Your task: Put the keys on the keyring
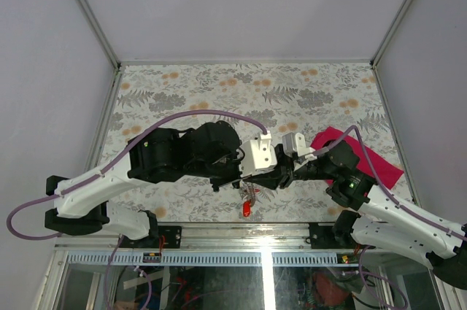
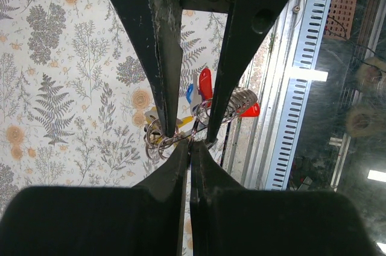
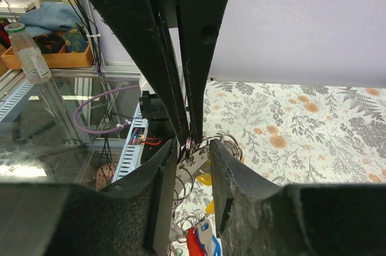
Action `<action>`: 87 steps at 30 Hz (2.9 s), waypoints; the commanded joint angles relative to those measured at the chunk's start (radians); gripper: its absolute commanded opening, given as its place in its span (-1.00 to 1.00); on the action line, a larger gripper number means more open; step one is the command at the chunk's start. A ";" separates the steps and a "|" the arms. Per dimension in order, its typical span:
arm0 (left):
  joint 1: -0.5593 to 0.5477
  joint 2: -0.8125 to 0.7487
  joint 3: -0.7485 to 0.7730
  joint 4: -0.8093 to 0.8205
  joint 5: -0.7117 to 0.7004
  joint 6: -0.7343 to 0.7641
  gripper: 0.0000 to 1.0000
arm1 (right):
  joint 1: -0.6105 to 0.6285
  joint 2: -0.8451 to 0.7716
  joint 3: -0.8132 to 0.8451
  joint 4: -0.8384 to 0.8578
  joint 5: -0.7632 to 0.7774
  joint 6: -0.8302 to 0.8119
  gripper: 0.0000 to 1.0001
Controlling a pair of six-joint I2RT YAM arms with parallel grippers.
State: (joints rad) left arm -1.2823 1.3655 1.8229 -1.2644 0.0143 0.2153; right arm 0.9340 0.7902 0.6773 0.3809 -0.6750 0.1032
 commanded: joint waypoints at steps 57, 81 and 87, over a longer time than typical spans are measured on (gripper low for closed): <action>-0.002 -0.516 -0.783 1.158 -0.249 -0.233 0.18 | 0.001 -0.129 -0.049 0.330 0.576 0.211 -1.00; -0.003 -0.541 -0.762 1.298 -0.139 -0.093 0.04 | 0.000 -0.139 -0.101 0.485 0.332 0.126 -1.00; -0.002 -0.557 -0.680 1.184 0.007 -0.085 -0.18 | 0.000 -0.116 -0.075 0.518 0.244 0.150 -1.00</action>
State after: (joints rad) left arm -1.2823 0.8196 1.0679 -0.0601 -0.1024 0.1055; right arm 0.9340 0.6712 0.5392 0.7620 -0.3428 0.2543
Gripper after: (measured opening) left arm 0.439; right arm 0.012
